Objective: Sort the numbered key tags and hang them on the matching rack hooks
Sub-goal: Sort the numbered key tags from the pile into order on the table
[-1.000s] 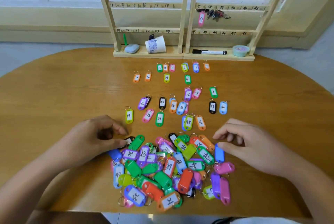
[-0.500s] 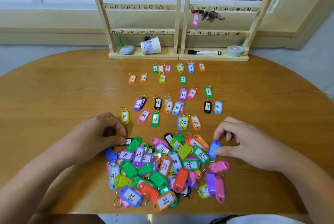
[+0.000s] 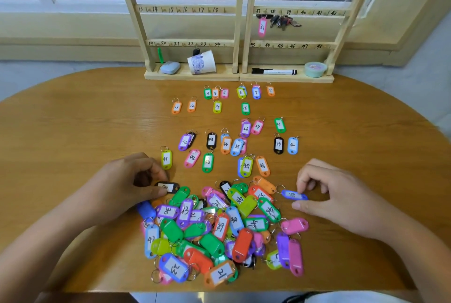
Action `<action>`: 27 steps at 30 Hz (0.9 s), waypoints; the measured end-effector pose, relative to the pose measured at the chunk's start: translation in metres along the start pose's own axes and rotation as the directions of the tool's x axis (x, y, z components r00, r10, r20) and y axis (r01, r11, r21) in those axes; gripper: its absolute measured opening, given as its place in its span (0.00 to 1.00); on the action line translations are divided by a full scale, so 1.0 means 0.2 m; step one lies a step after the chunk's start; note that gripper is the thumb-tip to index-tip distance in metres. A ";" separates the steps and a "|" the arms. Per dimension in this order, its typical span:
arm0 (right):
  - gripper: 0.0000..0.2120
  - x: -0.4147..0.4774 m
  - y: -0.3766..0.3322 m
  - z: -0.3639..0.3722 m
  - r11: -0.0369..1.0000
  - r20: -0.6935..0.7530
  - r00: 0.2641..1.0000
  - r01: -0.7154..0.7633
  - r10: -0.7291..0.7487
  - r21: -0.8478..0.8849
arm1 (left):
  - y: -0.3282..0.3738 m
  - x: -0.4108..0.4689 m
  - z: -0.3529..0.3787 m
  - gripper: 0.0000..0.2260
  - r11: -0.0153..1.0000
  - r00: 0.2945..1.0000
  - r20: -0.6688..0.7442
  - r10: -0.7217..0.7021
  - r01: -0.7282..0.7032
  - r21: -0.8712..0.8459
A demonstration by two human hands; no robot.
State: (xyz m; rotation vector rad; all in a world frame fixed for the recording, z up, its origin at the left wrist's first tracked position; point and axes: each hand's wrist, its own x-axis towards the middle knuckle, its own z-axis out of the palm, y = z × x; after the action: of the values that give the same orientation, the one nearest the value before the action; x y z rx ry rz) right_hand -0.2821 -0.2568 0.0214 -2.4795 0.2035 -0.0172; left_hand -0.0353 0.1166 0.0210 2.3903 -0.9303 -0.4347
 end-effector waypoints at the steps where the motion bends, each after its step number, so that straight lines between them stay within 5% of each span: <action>1: 0.13 0.00 0.00 -0.01 1.000 0.027 1.000 -0.003 0.003 -0.005 | 0.00 0.00 0.00 0.13 1.000 1.000 -0.001 -0.003 0.003 -0.005; 16: 0.09 0.05 0.02 -0.02 0.997 0.048 0.997 -0.053 0.055 -0.048 | 0.08 0.01 -0.03 0.07 0.989 0.996 -0.082 -0.042 0.029 -0.148; 27: 0.12 0.27 -0.04 -0.11 0.860 -0.049 0.990 -0.093 0.136 0.502 | 0.27 0.14 -0.01 0.10 0.822 0.994 -0.085 -0.065 0.005 -0.569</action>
State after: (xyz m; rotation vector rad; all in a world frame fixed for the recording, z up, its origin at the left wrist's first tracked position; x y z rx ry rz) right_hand -0.2288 -0.2717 0.0418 -1.9451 0.3367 -0.1089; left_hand -0.0430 0.0641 0.0504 1.8587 -0.5979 -0.5159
